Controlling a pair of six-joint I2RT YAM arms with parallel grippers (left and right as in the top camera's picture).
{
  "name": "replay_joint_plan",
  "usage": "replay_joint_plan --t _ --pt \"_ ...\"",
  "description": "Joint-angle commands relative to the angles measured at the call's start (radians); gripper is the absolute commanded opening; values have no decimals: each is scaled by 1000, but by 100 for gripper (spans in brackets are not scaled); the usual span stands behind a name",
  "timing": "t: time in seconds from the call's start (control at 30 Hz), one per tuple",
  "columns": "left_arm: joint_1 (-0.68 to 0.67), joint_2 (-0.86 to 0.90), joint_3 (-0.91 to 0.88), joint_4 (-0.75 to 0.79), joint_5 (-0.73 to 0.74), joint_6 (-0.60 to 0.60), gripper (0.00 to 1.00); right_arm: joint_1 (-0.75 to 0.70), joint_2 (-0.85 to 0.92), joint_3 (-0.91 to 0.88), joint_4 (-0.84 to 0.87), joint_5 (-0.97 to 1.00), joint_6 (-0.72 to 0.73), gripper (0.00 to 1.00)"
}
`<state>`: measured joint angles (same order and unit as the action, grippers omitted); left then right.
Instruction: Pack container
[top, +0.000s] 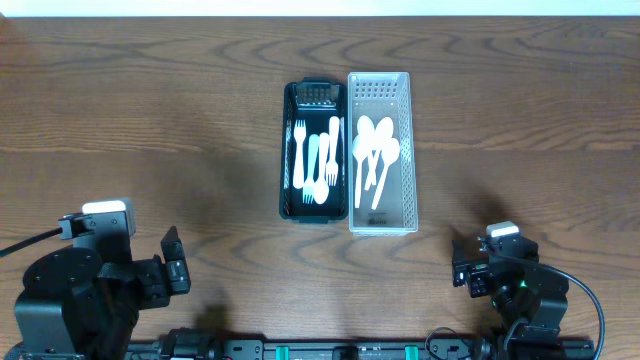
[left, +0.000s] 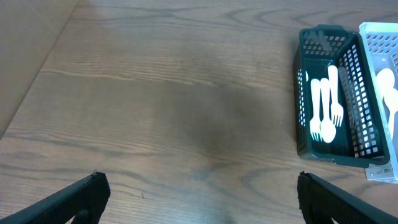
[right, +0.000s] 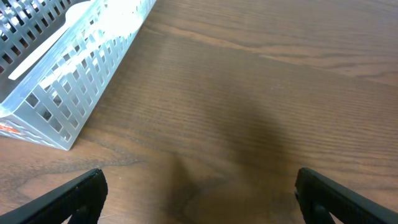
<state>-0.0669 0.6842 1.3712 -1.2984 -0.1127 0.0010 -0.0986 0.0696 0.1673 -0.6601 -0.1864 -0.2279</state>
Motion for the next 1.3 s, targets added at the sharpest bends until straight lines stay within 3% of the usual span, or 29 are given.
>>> replay_joint_plan --t 0.0,0.43,0.57,0.83,1.27 --pt "5 -2 9 0 -15 6 98 8 -10 -8 2 -5 -13 99" --pt "5 -6 5 -2 -23 17 98 8 -10 -8 2 -5 -13 99" --pt "5 -39 -41 98 -19 3 98 8 -10 -8 2 -5 -13 99" --pt "49 -179 -317 445 -19 2 98 8 -10 -8 2 -5 -13 99" --pt "49 -398 -646 543 0 -40 98 8 -10 -8 2 -5 -13 99"
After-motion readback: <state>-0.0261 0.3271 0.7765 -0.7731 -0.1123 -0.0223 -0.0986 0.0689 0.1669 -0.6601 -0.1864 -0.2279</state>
